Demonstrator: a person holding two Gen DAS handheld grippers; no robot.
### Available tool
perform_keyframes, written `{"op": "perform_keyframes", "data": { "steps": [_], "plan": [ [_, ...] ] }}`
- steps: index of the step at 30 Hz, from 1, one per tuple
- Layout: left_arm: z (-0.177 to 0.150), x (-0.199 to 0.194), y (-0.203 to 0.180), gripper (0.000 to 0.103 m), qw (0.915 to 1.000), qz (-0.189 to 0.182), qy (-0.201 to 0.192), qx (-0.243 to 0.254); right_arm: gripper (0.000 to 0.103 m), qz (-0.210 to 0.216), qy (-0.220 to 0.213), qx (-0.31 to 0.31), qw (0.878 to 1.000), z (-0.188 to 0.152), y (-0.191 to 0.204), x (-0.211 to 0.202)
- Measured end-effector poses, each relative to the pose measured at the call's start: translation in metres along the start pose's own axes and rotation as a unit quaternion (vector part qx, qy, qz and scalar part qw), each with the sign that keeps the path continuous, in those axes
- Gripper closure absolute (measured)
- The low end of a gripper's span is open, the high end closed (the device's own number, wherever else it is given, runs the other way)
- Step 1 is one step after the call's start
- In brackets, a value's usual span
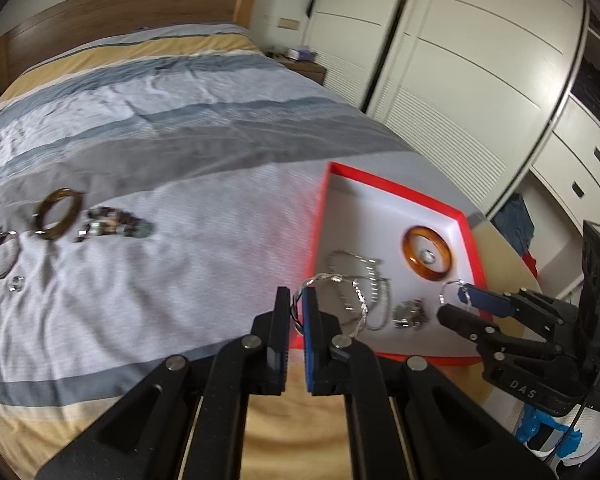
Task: Organize jewelry
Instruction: 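Carry both silver bracelets over the red box with both tools, then open both tools to drop the silver bracelets into the box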
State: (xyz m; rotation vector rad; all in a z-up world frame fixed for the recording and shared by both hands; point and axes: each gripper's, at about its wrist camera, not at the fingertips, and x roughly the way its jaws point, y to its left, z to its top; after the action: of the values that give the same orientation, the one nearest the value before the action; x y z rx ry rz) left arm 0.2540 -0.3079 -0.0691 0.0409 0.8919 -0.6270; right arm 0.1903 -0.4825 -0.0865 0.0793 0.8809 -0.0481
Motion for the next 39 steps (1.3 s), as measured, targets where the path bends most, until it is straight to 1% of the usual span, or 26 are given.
{"op": "perform_keyframes", "data": {
  "steps": [4, 8, 13, 19, 22, 29, 32, 35, 39],
  "plan": [
    [0.0, 0.026, -0.028, 0.098, 0.9997, -0.005, 0.019, 0.015, 0.064, -0.002, 0.02, -0.007, 1.0, -0.009, -0.017, 0.008],
    [0.002, 0.049, -0.042, 0.098, 0.9992, 0.007, 0.029, 0.027, 0.064, -0.002, 0.033, -0.024, 0.999, -0.013, -0.026, 0.015],
    [0.003, 0.072, -0.044, 0.098, 0.9983, 0.021, 0.045, 0.032, 0.064, -0.007, 0.052, -0.045, 0.998, -0.012, -0.032, 0.027],
    [-0.002, 0.091, -0.048, 0.098, 0.9968, 0.027, 0.063, 0.04, 0.064, -0.006, 0.082, -0.086, 0.993, -0.009, -0.027, 0.04],
    [-0.003, 0.092, -0.048, 0.098, 0.9971, 0.023, 0.062, 0.038, 0.064, -0.006, 0.094, -0.097, 0.991, -0.01, -0.026, 0.045],
    [-0.003, 0.09, -0.047, 0.096, 0.9973, 0.026, 0.057, 0.038, 0.064, -0.007, 0.098, -0.097, 0.99, -0.008, -0.027, 0.044],
    [-0.001, 0.086, -0.046, 0.096, 0.9977, 0.021, 0.056, 0.031, 0.063, -0.012, 0.098, -0.096, 0.99, -0.007, -0.025, 0.042],
    [0.0, 0.078, -0.045, 0.093, 0.9979, 0.019, 0.054, 0.03, 0.06, -0.019, 0.098, -0.091, 0.991, -0.006, -0.025, 0.037],
    [0.002, 0.058, -0.049, 0.092, 0.9983, 0.018, 0.044, 0.034, 0.06, -0.021, 0.087, -0.077, 0.993, -0.004, -0.027, 0.022]
  ]
}}
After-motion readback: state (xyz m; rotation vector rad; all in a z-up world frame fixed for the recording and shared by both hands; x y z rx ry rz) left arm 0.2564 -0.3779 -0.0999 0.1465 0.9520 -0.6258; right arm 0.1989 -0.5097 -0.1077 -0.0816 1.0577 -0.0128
